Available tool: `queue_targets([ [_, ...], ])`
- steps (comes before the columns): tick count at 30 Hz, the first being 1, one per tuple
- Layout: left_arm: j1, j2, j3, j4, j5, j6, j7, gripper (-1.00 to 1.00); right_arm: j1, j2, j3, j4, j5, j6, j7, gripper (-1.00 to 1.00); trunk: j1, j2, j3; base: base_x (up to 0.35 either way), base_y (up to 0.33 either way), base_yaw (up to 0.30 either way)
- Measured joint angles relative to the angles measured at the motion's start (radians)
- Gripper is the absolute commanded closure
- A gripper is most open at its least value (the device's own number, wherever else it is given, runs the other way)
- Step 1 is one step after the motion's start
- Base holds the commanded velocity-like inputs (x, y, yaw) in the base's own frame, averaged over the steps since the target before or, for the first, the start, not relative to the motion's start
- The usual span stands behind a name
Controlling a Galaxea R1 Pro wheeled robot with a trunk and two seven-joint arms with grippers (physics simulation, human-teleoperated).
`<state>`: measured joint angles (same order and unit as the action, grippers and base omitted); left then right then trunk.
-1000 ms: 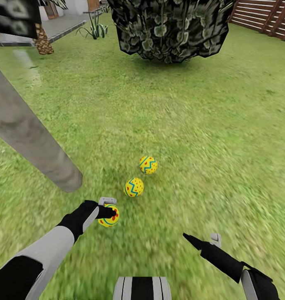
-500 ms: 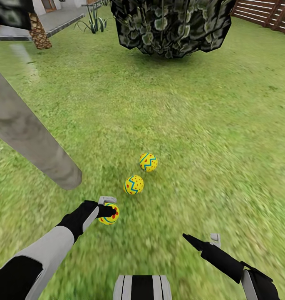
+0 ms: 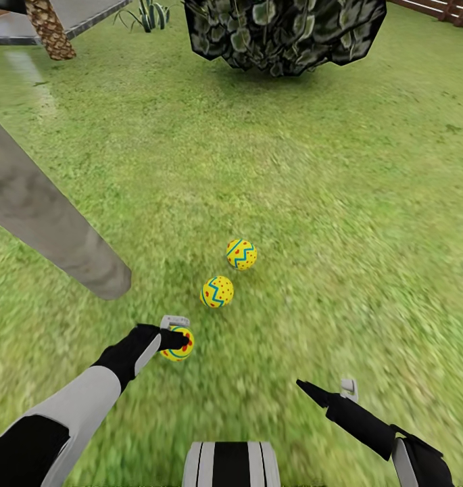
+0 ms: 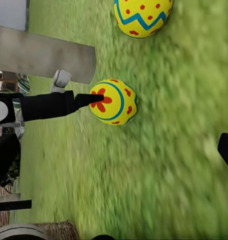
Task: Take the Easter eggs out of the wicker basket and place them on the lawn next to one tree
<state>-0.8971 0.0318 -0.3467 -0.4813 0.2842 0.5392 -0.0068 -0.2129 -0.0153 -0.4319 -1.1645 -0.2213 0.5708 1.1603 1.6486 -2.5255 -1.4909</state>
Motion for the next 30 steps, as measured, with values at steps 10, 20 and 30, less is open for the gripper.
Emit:
queue_targets([
  [10, 0.001, 0.001, 0.003, -0.001, 0.009, -0.005, -0.001, -1.00, 0.000, 0.000, 0.000, 0.000, 0.001, 0.001, -0.002, -1.00, 0.000, 0.000, 0.000, 0.000, 0.000, 0.000],
  [20, 0.001, 0.001, 0.005, 0.013, 0.012, -0.003, -0.001, -1.00, 0.000, 0.000, 0.000, 0.000, 0.002, 0.001, -0.004, -1.00, 0.000, 0.000, 0.004, 0.000, 0.000, 0.000],
  [30, 0.002, 0.001, 0.004, 0.015, 0.016, -0.002, -0.002, -1.00, -0.001, 0.000, 0.000, 0.000, 0.002, 0.001, -0.005, -1.00, -0.004, 0.003, 0.042, 0.000, 0.000, 0.000],
])
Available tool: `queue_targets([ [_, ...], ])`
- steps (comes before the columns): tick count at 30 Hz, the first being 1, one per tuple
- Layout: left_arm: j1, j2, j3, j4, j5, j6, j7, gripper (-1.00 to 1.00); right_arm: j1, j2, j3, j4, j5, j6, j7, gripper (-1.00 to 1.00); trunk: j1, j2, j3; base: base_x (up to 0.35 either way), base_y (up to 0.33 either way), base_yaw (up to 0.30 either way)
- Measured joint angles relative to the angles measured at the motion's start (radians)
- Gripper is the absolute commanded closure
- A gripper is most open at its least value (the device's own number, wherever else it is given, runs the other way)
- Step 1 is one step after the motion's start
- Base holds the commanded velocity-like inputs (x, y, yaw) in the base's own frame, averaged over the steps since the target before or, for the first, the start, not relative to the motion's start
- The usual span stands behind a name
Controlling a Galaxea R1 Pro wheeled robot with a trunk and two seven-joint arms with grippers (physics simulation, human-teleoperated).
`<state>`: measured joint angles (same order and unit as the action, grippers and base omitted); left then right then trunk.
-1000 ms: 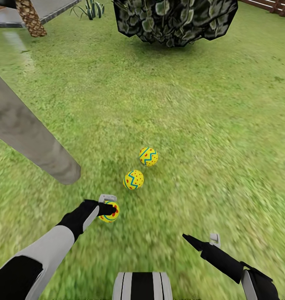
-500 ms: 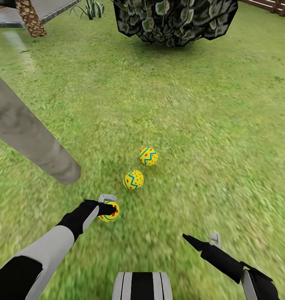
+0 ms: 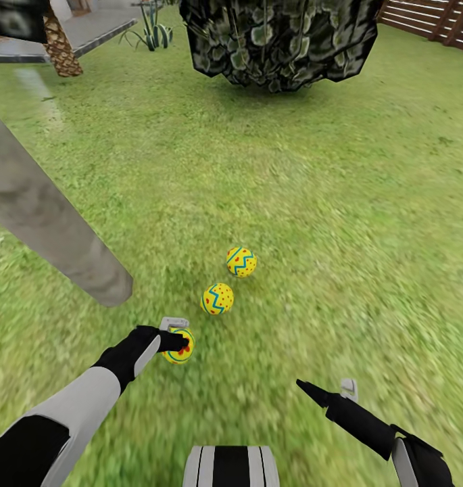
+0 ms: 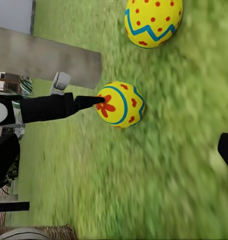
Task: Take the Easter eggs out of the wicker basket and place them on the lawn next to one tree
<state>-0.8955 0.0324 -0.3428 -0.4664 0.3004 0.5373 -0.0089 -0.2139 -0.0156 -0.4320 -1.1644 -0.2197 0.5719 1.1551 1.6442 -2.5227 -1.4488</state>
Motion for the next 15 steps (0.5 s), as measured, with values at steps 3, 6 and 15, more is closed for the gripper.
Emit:
queue_targets([
  [3, 0.000, -0.001, 0.000, 0.000, 0.000, 0.001, 0.000, -1.00, 0.000, 0.000, 0.000, 0.000, 0.000, 0.001, 0.000, -1.00, -0.001, 0.001, 0.012, 0.000, 0.000, 0.000],
  [6, 0.000, -0.001, 0.000, 0.000, 0.000, 0.007, -0.003, -1.00, 0.000, 0.000, 0.000, 0.000, 0.000, 0.001, 0.000, -1.00, -0.003, 0.001, 0.023, 0.000, 0.000, 0.000],
  [15, 0.000, -0.002, 0.000, -0.001, 0.000, 0.088, -0.004, -1.00, -0.001, -0.001, 0.000, 0.000, 0.000, 0.003, 0.000, -1.00, -0.007, 0.004, 0.058, 0.000, 0.000, 0.000],
])
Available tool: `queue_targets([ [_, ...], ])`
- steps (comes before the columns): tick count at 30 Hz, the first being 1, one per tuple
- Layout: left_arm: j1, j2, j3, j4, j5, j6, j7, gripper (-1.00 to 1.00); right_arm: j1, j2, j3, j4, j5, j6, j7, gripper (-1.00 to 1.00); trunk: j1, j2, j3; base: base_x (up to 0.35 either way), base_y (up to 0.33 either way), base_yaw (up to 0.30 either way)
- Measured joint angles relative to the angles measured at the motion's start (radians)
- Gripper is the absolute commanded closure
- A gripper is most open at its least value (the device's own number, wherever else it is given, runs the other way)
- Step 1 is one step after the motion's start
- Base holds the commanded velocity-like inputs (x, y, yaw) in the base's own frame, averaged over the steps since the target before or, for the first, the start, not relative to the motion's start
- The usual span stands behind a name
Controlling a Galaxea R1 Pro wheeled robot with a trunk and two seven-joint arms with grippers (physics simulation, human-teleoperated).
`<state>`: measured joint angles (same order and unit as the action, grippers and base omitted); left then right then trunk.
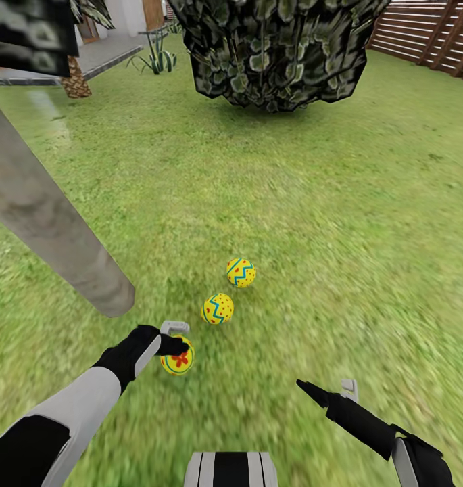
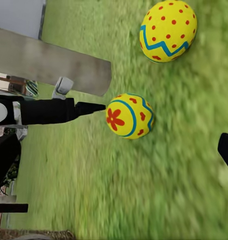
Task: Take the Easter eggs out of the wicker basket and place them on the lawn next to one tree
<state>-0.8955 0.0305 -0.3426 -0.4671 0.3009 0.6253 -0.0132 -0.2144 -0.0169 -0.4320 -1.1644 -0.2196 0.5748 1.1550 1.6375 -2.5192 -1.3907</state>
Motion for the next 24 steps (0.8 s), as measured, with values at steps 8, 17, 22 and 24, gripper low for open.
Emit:
queue_targets([
  [8, 0.000, 0.000, -0.001, -0.020, 0.000, 0.006, 0.000, -1.00, 0.000, 0.000, 0.000, 0.000, 0.000, 0.000, 0.000, -1.00, -0.003, 0.002, 0.031, -0.242, 0.000, 0.000],
  [17, 0.000, -0.001, -0.003, -0.024, -0.003, 0.005, 0.000, -1.00, 0.000, 0.000, 0.000, 0.000, 0.000, 0.002, 0.000, -1.00, -0.007, 0.004, 0.066, -0.343, 0.000, 0.000],
  [22, 0.000, -0.003, -0.002, -0.024, -0.004, 0.006, 0.000, -1.00, 0.000, 0.000, 0.000, 0.001, 0.001, 0.002, -0.001, -1.00, -0.009, 0.005, 0.085, -0.331, 0.000, 0.000],
  [24, 0.000, -0.003, -0.002, -0.023, -0.005, 0.007, 0.000, -1.00, 0.000, 0.000, 0.000, 0.001, 0.001, 0.001, -0.003, -1.00, -0.010, 0.006, 0.093, -0.292, 0.000, 0.000],
])
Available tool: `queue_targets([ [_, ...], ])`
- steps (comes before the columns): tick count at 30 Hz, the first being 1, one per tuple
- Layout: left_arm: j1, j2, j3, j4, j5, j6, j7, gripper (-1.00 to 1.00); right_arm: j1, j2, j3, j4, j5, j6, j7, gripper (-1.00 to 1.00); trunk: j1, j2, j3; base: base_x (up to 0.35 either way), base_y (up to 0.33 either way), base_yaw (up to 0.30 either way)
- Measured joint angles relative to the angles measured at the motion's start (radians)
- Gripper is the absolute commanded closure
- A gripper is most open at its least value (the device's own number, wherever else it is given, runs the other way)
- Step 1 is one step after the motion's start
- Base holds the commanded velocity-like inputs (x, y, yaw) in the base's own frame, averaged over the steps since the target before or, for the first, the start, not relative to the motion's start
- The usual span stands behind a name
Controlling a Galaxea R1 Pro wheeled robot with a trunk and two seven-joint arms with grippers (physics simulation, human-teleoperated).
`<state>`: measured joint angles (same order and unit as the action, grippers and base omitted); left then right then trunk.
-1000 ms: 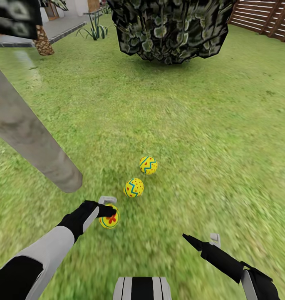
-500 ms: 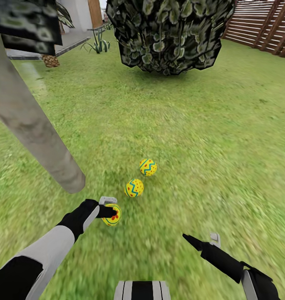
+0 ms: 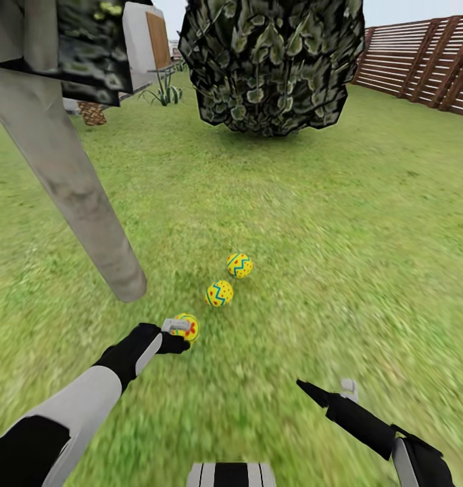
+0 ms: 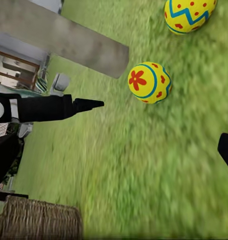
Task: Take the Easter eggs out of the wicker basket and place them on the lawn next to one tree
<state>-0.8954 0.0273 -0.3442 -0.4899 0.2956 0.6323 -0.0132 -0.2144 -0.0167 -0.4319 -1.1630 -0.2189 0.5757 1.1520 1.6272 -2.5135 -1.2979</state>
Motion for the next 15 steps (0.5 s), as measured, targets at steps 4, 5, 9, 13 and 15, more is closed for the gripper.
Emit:
queue_targets([
  [4, 0.000, -0.001, 0.000, 0.001, -0.001, 0.001, 0.000, -1.00, 0.001, 0.000, -0.001, 0.000, -0.001, -0.002, -0.007, -1.00, -0.002, 0.001, 0.015, -0.274, 0.000, 0.000],
  [5, 0.000, -0.001, 0.000, 0.002, -0.001, 0.001, 0.000, -1.00, 0.001, 0.000, -0.001, 0.000, -0.002, -0.001, -0.009, -1.00, -0.002, 0.001, 0.019, -0.258, 0.000, 0.000],
  [9, 0.000, 0.000, 0.000, 0.007, -0.002, 0.002, 0.000, -1.00, 0.000, 0.000, -0.001, 0.000, -0.001, 0.000, -0.010, -1.00, -0.004, 0.002, 0.035, -0.255, 0.000, 0.000],
  [13, 0.000, 0.000, 0.000, 0.009, -0.003, 0.002, 0.000, -1.00, 0.001, 0.000, -0.002, 0.000, -0.002, 0.000, -0.011, -1.00, -0.006, 0.003, 0.050, -0.254, 0.000, 0.000],
  [15, 0.000, -0.001, 0.000, 0.010, -0.003, 0.002, 0.000, -1.00, 0.001, 0.000, -0.002, 0.000, -0.002, 0.000, -0.011, -1.00, -0.007, 0.004, 0.058, -0.253, 0.000, 0.000],
])
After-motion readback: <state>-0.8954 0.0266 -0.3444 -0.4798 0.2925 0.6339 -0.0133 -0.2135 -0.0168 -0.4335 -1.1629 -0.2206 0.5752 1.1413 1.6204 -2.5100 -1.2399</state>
